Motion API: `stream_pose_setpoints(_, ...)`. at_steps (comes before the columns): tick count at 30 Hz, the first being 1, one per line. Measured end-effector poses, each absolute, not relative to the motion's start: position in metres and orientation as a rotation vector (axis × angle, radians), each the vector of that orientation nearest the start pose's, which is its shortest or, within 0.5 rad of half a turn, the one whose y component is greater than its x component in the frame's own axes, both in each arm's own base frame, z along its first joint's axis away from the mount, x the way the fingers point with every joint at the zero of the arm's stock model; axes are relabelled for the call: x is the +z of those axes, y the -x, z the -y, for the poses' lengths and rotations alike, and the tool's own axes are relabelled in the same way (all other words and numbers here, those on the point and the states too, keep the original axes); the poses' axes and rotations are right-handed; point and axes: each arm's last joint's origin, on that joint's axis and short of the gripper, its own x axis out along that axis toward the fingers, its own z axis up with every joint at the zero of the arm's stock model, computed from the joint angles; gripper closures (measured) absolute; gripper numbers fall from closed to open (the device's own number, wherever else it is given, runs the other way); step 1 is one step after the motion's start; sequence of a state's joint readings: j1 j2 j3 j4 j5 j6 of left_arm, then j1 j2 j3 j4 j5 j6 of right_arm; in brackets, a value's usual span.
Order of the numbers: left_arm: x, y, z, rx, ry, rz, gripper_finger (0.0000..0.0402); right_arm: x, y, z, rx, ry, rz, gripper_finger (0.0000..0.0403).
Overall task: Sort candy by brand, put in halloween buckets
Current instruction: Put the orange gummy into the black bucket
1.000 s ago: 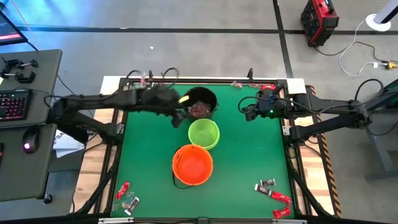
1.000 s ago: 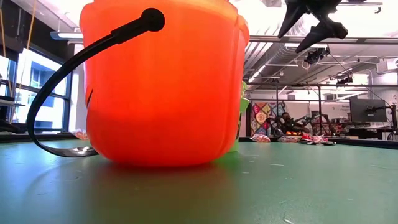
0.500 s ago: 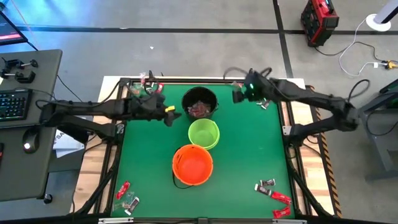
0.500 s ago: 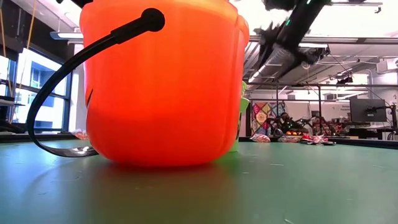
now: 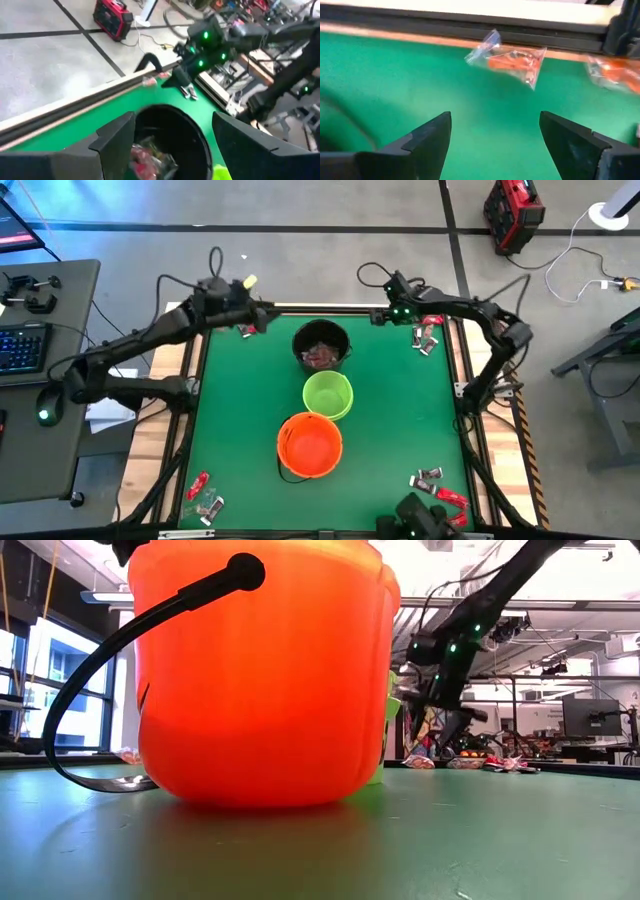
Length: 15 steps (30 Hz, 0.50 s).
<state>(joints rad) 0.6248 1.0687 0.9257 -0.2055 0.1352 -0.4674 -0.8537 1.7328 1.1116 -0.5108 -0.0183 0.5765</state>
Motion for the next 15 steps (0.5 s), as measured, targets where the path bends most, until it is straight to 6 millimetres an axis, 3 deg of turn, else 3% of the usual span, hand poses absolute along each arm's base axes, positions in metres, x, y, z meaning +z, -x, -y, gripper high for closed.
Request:
stream_pose_setpoints(5,0.327,-0.18,-0.151,0.584,0.596,-0.191,0.0145,0.185,-0.239,0.281,-1.087,-0.967,-0.786,0.0108)
stream_pose_setpoints(11,0.329,-0.173,-0.159,0.622,0.614,-0.149,0.0145,0.181,-0.249,0.313,-1.139,-1.002,-0.914,0.0108)
stream_pose_setpoints(15,0.329,-0.173,-0.159,0.625,0.629,-0.145,0.0145,0.181,-0.253,0.315,-1.113,-0.973,-1.011,0.0108)
